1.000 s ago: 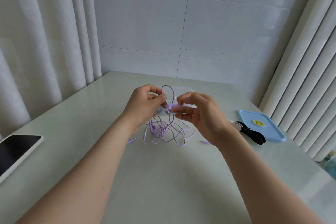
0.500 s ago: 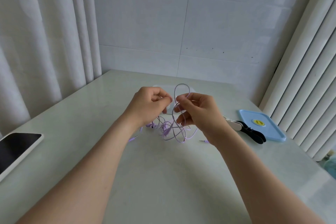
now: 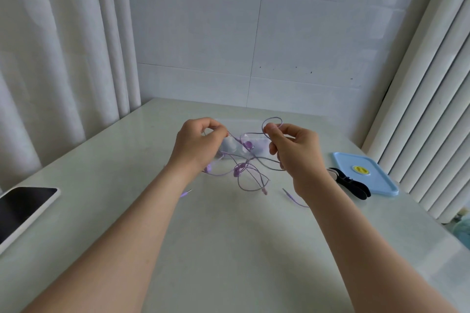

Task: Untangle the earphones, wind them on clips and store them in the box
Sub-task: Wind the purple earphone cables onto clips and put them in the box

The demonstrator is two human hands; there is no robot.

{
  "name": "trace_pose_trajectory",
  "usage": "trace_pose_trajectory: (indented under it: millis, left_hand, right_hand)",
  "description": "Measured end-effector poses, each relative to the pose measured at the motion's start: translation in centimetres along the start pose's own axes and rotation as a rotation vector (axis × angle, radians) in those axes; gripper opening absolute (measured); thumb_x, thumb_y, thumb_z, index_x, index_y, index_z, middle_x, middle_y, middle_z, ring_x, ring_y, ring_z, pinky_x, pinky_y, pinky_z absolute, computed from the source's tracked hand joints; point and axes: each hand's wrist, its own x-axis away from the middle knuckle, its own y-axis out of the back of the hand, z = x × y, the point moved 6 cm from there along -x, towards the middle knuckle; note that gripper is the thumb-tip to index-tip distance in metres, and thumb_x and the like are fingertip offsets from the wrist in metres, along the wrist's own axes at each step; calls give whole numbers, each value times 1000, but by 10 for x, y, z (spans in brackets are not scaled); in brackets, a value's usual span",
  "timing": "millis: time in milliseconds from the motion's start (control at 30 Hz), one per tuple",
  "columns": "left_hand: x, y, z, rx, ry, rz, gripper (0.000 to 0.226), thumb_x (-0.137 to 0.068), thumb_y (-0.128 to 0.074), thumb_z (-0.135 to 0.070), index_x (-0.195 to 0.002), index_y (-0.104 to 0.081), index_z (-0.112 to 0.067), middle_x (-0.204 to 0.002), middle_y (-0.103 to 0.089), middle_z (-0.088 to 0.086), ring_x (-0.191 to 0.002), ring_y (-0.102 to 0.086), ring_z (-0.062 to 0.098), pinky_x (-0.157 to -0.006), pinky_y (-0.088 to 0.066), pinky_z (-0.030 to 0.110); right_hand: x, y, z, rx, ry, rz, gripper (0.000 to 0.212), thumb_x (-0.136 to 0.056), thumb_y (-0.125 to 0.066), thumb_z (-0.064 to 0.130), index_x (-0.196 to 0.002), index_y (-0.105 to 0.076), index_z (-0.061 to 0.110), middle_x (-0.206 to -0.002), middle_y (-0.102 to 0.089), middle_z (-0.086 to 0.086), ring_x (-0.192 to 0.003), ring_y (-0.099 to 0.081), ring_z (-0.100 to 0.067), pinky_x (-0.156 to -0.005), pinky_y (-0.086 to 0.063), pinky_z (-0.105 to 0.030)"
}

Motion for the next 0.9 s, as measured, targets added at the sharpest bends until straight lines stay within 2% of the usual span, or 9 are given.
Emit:
trace_pose_trajectory:
  millis: [167,300,367,433,500,600,700,800,900]
  left_hand:
    - [-1,6,12,49,125,-98,36,-84,-68,-34,-55,-54,-17,-59,-39,-1,-43,-31,19,-39,-29,17]
    - [0,11,23,-55,240,-163,45,-74,-61,-46,-44,-41,-18,-76,-40,4,-38,-32,16,-51,-29,21]
    - [-1,13,24,-85,291,-173,40,-71,-55,-50,-46,-49,-19,-91,-47,11,-65,-46,22,-62,-38,29]
    - [-5,16,28,-189,328,-177,39,-75,-47,-52,-64,-59,-17,-107,-53,13,-95,-42,32,-83,-43,40]
    - [-7,22,31,-301,351,-217,40,-83,-48,-55,-79,-63,-17,-115,-45,11,-105,-36,34,-98,-39,44]
    - [-4,33,28,-570,235,-353,30,-81,-64,-51,-86,-62,-22,-120,-42,12,-111,-38,36,-93,-33,42]
    - [-2,31,22,-786,29,-414,23,-79,-73,-28,-96,-59,-18,-120,-42,14,-112,-39,37,-83,-25,41]
    - [-2,19,22,-920,-56,-322,36,-75,-74,-13,-108,-62,-21,-135,-37,13,-123,-35,39,-92,-28,44]
    - [-3,3,12,-900,-299,-196,45,-75,-67,-1,-111,-70,-27,-147,-42,7,-138,-31,35,-98,-23,42]
  right_hand:
    - [6,-15,4,-144,-11,234,26,-104,-64,34,-95,-74,12,-57,-41,1,-51,-28,-15,-50,-23,-26]
    - [8,-17,6,-166,1,196,32,-104,-61,41,-91,-69,13,-59,-45,3,-53,-33,-14,-54,-29,-26]
    - [7,-13,9,-187,26,136,31,-104,-62,41,-88,-67,15,-62,-47,1,-55,-36,-15,-57,-32,-27]
    - [7,-10,12,-210,47,92,32,-105,-60,41,-87,-68,15,-65,-50,-3,-59,-41,-16,-63,-35,-29]
    - [6,-8,11,-271,34,71,34,-106,-57,42,-85,-65,17,-66,-52,-1,-64,-46,-15,-67,-36,-30]
    - [3,-7,10,-333,7,24,38,-108,-52,45,-82,-59,18,-65,-51,3,-70,-56,-15,-71,-43,-32]
    - [4,-1,12,-311,19,-48,40,-111,-46,42,-84,-59,14,-69,-62,0,-79,-73,-22,-70,-55,-33]
    - [6,5,16,-280,35,-105,40,-115,-34,35,-94,-55,8,-81,-71,-14,-75,-78,-33,-57,-61,-36]
    - [7,6,18,-306,39,-123,40,-116,-27,36,-97,-49,8,-87,-73,-21,-73,-77,-40,-59,-64,-42]
